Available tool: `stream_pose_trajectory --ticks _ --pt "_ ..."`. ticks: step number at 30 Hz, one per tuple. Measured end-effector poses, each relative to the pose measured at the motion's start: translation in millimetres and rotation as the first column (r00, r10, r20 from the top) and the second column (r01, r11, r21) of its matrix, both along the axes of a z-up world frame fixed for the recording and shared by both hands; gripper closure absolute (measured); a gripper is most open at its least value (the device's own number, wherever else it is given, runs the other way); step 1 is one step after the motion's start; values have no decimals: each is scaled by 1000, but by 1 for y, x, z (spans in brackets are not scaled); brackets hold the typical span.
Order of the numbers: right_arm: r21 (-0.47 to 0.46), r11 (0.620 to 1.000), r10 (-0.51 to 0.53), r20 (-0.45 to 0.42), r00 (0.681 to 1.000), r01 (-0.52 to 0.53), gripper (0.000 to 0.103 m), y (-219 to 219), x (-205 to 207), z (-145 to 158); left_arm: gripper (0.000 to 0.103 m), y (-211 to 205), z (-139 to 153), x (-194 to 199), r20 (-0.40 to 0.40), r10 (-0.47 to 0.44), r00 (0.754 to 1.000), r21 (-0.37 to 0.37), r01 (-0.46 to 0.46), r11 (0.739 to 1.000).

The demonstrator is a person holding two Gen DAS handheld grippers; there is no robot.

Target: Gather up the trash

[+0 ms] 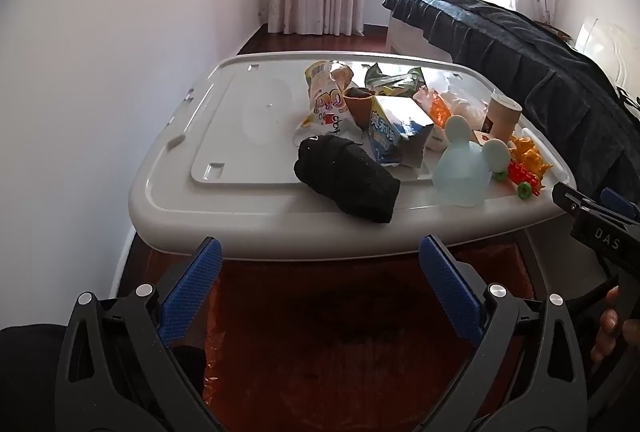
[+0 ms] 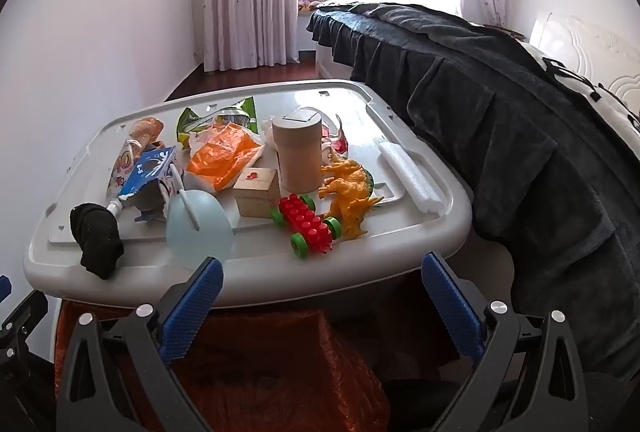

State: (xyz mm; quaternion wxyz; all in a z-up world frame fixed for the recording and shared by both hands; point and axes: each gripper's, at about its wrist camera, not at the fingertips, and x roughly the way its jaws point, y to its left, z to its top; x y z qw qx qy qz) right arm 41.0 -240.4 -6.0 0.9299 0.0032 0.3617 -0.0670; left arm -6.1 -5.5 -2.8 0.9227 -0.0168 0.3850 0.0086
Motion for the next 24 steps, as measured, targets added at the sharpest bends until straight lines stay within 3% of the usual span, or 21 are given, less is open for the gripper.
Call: stream_pose_trajectory --ticks 8,24 --pt "-8 1000 7 3 1000 -7 5 1 -2 -2 7 11 -5 8 -23 8 1000 -26 -8 1000" --pt "-11 1000 24 3 1000 -24 5 4 -1 -2 7 10 -6 8 -25 13 1000 -9 -13 1000"
